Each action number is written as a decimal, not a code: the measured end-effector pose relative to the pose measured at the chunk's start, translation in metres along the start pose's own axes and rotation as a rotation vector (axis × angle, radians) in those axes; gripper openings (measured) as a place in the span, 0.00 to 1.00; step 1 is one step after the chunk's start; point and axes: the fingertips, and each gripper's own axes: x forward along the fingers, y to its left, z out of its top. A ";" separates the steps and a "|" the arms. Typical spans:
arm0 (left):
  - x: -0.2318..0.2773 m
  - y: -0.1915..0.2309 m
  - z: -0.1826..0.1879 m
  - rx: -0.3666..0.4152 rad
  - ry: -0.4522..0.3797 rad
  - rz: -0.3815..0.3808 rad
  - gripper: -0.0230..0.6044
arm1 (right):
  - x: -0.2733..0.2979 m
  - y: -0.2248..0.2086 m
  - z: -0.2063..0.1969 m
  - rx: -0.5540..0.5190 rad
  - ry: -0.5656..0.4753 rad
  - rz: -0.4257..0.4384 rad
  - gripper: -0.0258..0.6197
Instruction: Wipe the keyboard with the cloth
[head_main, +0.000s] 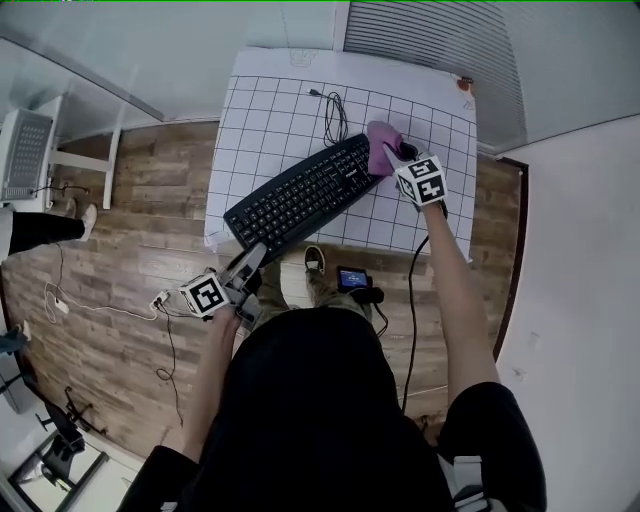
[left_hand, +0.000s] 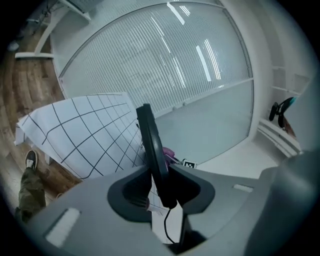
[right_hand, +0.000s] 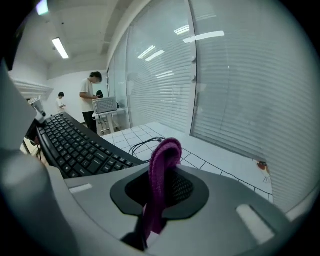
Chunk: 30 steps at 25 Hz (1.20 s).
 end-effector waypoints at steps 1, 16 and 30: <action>0.000 -0.004 0.001 0.017 0.005 0.022 0.20 | 0.008 -0.005 -0.001 0.018 0.024 -0.003 0.13; 0.005 -0.026 0.010 0.066 0.028 0.089 0.21 | 0.028 -0.057 -0.002 -0.087 0.151 -0.385 0.13; 0.009 -0.031 0.003 0.074 0.040 0.086 0.22 | 0.078 0.017 -0.040 0.023 0.250 0.041 0.14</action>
